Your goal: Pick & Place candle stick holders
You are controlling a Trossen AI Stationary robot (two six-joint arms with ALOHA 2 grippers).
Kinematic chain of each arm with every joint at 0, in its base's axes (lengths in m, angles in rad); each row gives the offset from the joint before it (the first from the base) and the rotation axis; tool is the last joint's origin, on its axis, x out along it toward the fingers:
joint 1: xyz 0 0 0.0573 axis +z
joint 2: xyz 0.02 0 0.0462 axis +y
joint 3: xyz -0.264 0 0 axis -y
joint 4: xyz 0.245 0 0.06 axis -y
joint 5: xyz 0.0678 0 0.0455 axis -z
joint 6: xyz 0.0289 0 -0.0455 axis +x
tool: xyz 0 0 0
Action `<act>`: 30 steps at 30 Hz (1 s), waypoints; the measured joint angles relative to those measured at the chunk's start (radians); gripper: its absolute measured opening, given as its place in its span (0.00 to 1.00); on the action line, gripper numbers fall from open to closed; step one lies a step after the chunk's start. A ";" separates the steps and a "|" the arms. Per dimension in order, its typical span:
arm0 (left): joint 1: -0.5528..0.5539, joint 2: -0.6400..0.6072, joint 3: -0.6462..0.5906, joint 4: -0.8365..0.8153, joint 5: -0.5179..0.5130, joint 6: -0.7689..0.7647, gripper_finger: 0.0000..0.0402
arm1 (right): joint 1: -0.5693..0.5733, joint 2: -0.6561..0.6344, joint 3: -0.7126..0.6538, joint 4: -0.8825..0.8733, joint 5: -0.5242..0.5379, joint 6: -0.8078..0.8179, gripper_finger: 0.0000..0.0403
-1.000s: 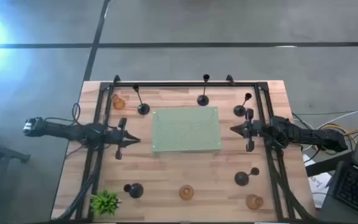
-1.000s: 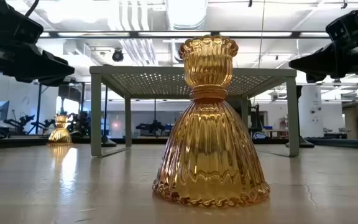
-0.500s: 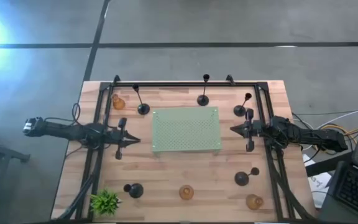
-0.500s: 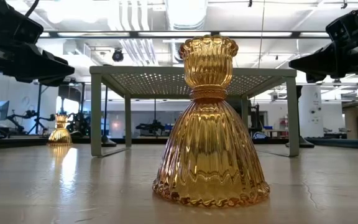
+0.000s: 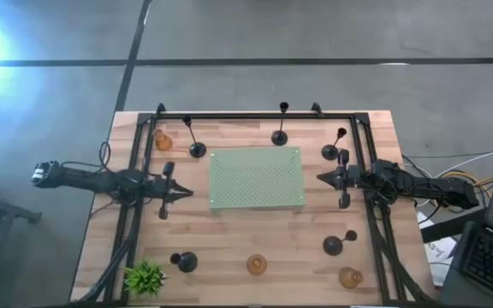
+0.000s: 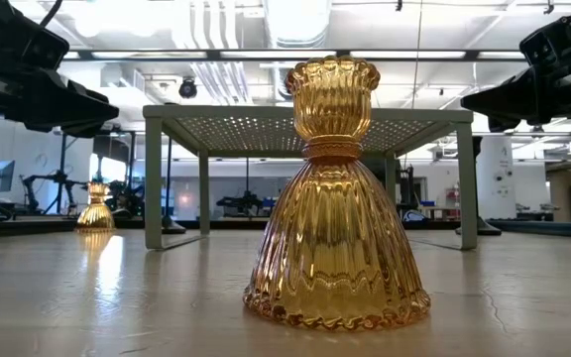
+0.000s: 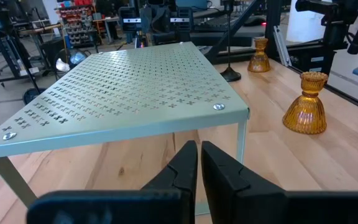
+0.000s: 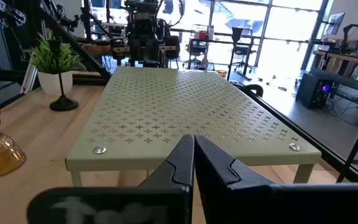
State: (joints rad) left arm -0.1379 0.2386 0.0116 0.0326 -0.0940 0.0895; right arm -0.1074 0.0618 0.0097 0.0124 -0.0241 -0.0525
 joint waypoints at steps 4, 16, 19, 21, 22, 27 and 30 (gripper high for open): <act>0.000 0.000 0.000 0.000 0.000 0.000 0.07 | 0.000 0.000 0.000 0.000 0.000 0.000 0.02; 0.000 0.000 0.000 0.000 0.000 0.000 0.07 | 0.000 0.000 0.000 0.423 0.000 0.196 0.02; 0.000 0.000 0.000 0.000 0.000 0.000 0.07 | 0.000 -0.001 0.001 0.619 -0.009 0.193 0.02; 0.000 0.000 0.000 0.000 0.000 0.000 0.07 | 0.000 0.001 0.002 0.690 -0.015 0.161 0.02; 0.000 0.000 0.000 0.000 0.000 0.000 0.07 | 0.000 0.005 0.002 0.711 -0.024 0.154 0.02; 0.000 0.000 0.000 0.000 0.000 0.000 0.07 | 0.000 0.052 0.109 0.568 -0.052 0.139 0.02; 0.000 0.000 0.000 0.000 0.000 0.000 0.07 | 0.000 0.138 0.238 0.397 -0.138 0.073 0.02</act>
State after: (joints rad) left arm -0.1379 0.2385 0.0119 0.0326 -0.0937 0.0895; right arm -0.1070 0.2001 0.2476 0.4089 -0.1621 0.0206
